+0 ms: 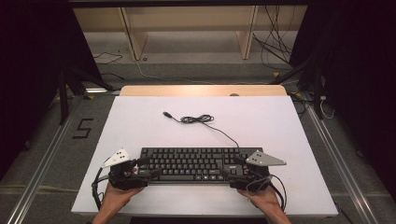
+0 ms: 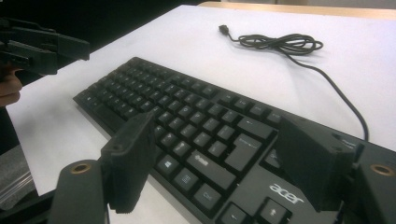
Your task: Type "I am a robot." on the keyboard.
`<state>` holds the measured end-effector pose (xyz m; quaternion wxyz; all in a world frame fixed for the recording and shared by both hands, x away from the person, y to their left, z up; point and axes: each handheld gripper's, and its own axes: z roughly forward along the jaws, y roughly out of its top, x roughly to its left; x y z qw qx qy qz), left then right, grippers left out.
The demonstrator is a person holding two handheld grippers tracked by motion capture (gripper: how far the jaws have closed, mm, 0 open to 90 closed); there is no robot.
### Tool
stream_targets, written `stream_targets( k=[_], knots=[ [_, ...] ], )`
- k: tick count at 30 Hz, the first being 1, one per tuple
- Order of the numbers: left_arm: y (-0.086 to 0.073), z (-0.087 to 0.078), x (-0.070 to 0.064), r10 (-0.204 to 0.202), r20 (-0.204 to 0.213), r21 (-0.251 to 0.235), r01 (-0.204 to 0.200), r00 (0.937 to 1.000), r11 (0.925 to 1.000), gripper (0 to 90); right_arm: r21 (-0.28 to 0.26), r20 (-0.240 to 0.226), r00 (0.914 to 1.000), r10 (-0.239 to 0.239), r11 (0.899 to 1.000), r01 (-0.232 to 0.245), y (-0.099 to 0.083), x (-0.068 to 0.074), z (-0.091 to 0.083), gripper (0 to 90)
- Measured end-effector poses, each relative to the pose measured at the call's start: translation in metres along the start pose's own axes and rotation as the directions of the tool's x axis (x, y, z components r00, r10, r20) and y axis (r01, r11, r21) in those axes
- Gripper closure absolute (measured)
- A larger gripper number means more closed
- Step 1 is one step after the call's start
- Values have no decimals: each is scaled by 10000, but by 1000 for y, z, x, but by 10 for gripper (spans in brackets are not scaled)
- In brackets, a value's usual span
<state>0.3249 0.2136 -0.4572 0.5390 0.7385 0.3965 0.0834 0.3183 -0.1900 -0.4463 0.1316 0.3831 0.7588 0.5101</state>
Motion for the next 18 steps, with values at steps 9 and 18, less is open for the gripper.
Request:
stream_targets(
  k=[9, 18],
  knots=[
    [0, 0, 1, -31, -57, -37, 31, 10000, 10000, 245, 134, -210, 9998, 37, 9999, -34, 9, 5, 15, 326],
    [0, -1, 2, -70, -75, -42, 70, 9999, 10000, 244, 453, -325, 9995, 17, 9990, -2, 17, 10, 34, 389]
  ],
)
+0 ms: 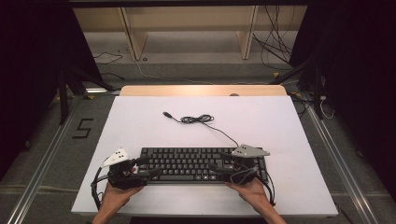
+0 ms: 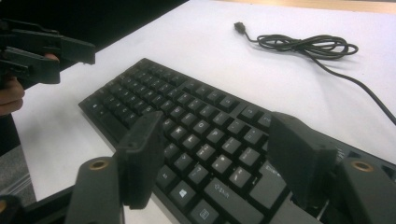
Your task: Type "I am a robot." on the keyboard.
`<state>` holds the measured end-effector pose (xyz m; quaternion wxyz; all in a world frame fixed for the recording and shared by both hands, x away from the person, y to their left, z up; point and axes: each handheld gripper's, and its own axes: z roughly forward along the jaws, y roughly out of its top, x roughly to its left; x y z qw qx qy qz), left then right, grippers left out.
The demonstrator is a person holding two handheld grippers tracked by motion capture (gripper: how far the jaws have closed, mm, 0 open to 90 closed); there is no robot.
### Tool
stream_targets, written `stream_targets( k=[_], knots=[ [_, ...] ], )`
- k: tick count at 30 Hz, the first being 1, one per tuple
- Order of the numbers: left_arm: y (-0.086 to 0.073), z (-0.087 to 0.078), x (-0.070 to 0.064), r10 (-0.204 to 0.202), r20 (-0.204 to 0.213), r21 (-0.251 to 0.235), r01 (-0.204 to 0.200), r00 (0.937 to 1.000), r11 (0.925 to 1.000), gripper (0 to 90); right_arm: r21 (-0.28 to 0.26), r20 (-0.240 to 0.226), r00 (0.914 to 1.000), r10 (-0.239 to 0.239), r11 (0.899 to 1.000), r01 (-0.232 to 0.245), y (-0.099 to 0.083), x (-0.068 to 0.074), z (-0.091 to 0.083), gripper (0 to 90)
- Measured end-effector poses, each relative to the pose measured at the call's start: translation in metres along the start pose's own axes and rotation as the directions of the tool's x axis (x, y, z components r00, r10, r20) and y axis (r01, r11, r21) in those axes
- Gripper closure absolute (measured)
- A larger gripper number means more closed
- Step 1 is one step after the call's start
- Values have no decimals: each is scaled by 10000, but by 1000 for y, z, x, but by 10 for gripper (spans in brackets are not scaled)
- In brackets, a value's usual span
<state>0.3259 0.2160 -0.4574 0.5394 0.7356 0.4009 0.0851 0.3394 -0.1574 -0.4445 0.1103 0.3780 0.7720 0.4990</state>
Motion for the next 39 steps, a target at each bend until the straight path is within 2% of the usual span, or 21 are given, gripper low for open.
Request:
stream_targets(
  k=[14, 23, 27, 28, 30, 34, 35, 36, 37, 38, 39],
  knots=[
    [0, -1, 1, -56, -47, -25, 56, 10000, 10000, 245, 505, -127, 9998, -133, 9986, 139, 12, 10, 30, 484],
    [0, -1, 2, -74, -118, 11, 74, 9999, 10000, 249, 758, -84, 9999, -131, 9970, 137, 16, 12, 43, 515],
    [0, -1, 4, -99, -270, 93, 101, 9996, 9999, 264, 834, -133, 9997, -199, 9963, 209, 18, 13, 49, 576],
    [-1, -1, 5, -164, -465, 202, 174, 9988, 9996, 276, 865, -144, 9996, -223, 9960, 235, 19, 13, 51, 600],
    [-2, -1, 7, -195, -590, 326, 215, 9981, 9992, 301, 910, -172, 9995, -269, 9954, 284, 20, 14, 53, 627],
    [-3, -1, 10, -270, -867, 519, 316, 9959, 9982, 423, 1072, -228, 9993, -307, 9937, 329, 22, 16, 60, 689],
    [-3, -1, 11, -231, -1034, 661, 301, 9944, 9974, 423, 1072, -228, 9993, -307, 9937, 329, 22, 16, 60, 689],
    [-4, -1, 12, -237, -1151, 772, 327, 9931, 9965, 500, 1208, -285, 9992, -292, 9922, 324, 22, 17, 64, 724],
    [-4, -1, 13, -249, -1236, 880, 359, 9920, 9955, 500, 1208, -285, 9992, -292, 9922, 324, 22, 17, 64, 724],
    [-5, -1, 15, -254, -1477, 1101, 420, 9887, 9930, 585, 1340, -261, 9991, -325, 9903, 357, 23, 18, 68, 769],
    [-5, -1, 15, -254, -1477, 1101, 420, 9887, 9930, 614, 1390, -273, 9990, -343, 9896, 377, 23, 19, 69, 791]
  ],
)
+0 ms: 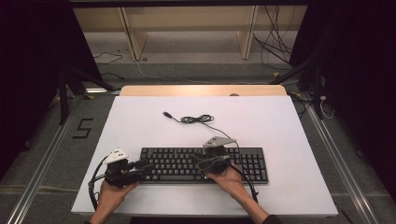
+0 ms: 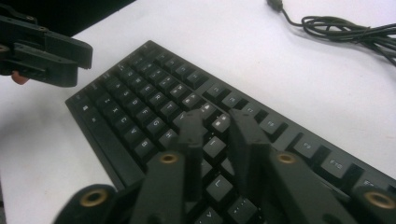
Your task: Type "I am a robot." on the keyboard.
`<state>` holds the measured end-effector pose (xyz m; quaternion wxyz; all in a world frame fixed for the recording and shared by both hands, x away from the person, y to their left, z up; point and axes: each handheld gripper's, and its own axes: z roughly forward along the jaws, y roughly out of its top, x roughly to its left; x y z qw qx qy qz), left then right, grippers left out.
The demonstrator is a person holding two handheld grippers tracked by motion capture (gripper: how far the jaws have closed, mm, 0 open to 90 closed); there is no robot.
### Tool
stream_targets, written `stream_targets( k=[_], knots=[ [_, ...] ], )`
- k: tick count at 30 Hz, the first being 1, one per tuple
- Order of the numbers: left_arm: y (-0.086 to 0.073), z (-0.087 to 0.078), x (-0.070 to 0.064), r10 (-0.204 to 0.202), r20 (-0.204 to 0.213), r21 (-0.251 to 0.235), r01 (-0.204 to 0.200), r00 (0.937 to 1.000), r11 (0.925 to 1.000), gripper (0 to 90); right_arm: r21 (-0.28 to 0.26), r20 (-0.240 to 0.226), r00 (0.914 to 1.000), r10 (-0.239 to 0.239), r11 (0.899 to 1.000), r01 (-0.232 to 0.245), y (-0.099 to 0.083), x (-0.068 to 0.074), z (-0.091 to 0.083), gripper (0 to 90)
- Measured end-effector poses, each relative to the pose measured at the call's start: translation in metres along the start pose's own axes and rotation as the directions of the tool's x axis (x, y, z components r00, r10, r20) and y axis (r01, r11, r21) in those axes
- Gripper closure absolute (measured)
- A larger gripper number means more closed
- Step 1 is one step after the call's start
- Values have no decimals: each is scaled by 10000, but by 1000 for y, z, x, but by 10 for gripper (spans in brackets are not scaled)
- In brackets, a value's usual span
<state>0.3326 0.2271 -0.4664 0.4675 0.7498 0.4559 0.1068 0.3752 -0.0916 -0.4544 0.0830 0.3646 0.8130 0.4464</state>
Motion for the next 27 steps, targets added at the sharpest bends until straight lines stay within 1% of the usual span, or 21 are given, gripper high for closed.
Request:
stream_targets(
  k=[1, 2, 3, 5, 6, 8, 10, 11, 17, 19, 25, 27],
  knots=[
    [-1, 0, 2, -8, -85, 165, 9, 10000, 9999, 653, 23, 12, 10000, -21, 10000, 21, 0, 0, 2, 813],
    [-1, 0, 2, -8, -85, 165, 9, 10000, 9999, 688, 81, 24, 10000, -40, 10000, 40, 1, 1, 4, 835],
    [-1, 0, 4, 7, -245, 282, 0, 9997, 9996, 715, 137, 21, 10000, -23, 9999, 23, 1, 2, 6, 855],
    [-1, 0, 5, -12, -290, 320, 22, 9996, 9995, 777, 212, 66, 10000, -31, 9998, 29, 2, 2, 9, 899],
    [-2, 0, 7, -82, -386, 414, 98, 9992, 9991, 799, 229, 81, 10000, -45, 9997, 43, 2, 2, 10, 900],
    [-2, 0, 8, -88, -410, 475, 107, 9991, 9988, 840, 297, 87, 10000, -28, 9996, 26, 2, 3, 13, 900],
    [-2, 0, 9, -88, -408, 565, 111, 9991, 9983, 856, 336, 91, 9999, -55, 9994, 52, 3, 2, 14, 900],
    [-3, 1, 9, -74, -445, 616, 101, 9990, 9980, 883, 392, 143, 9999, -46, 9992, 40, 3, 2, 16, 900],
    [-4, 5, 10, 104, -480, 1089, -51, 9988, 9940, 889, 593, 263, 9996, 49, 9982, -65, 2, 0, 20, 900],
    [-5, 7, 10, 62, -458, 1266, -3, 9989, 9920, 888, 700, 297, 9995, 61, 9975, -82, 2, 0, 23, 900],
    [-5, 8, 10, 41, -477, 1372, 25, 9989, 9905, 889, 809, 328, 9995, 28, 9967, -54, 2, 1, 26, 900],
    [-6, 9, 10, 50, -470, 1411, 17, 9989, 9900, 889, 922, 327, 9995, -6, 9957, -24, 1, 1, 29, 900]
  ],
)
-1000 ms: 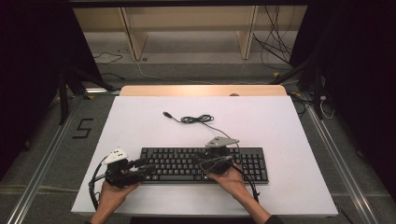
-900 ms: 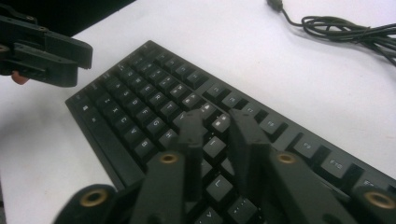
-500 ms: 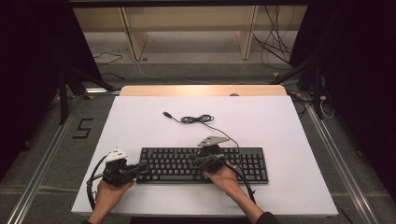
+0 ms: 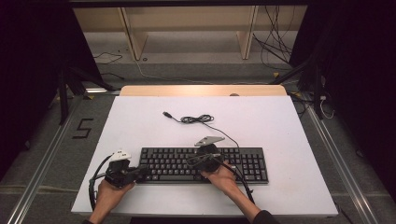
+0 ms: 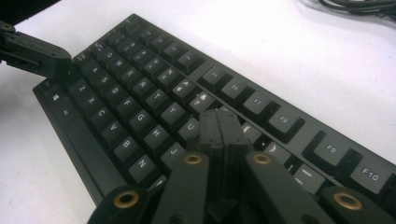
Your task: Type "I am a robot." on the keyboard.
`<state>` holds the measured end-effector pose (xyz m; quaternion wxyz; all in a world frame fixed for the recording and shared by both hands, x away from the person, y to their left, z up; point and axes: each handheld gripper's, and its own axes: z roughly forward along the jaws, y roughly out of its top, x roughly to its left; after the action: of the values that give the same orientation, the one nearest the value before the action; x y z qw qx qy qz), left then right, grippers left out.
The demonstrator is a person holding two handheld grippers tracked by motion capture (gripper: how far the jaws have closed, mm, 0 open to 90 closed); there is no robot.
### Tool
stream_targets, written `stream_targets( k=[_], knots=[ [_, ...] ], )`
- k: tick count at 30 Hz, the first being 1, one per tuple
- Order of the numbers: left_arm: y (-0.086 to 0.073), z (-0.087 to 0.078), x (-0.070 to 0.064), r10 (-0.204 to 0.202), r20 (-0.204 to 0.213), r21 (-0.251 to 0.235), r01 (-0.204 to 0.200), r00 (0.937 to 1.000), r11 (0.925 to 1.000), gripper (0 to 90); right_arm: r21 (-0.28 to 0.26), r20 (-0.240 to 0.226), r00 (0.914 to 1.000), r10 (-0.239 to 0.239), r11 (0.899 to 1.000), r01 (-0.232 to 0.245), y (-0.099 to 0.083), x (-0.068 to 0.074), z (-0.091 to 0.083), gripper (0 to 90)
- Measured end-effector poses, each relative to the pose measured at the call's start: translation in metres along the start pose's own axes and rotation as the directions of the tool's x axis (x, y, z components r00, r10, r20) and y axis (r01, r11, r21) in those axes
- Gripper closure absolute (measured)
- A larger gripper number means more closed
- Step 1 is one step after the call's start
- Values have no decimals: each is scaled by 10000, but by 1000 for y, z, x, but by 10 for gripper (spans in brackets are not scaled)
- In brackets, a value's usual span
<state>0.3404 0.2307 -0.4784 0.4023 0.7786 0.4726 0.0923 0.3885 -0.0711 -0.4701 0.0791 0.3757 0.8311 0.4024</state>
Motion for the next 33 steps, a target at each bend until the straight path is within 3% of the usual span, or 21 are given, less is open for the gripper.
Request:
stream_targets(
  k=[25, 33],
  knots=[
    [-1, 2, 2, -22, -213, 425, 31, 9998, 9991, 890, 267, 88, 10000, -42, 9996, 40, 0, 0, 10, 900],
    [-1, 3, 3, -128, -119, 484, 134, 9998, 9987, 892, 342, 366, 9989, -296, 9990, 283, -2, 4, 13, 900]
  ],
)
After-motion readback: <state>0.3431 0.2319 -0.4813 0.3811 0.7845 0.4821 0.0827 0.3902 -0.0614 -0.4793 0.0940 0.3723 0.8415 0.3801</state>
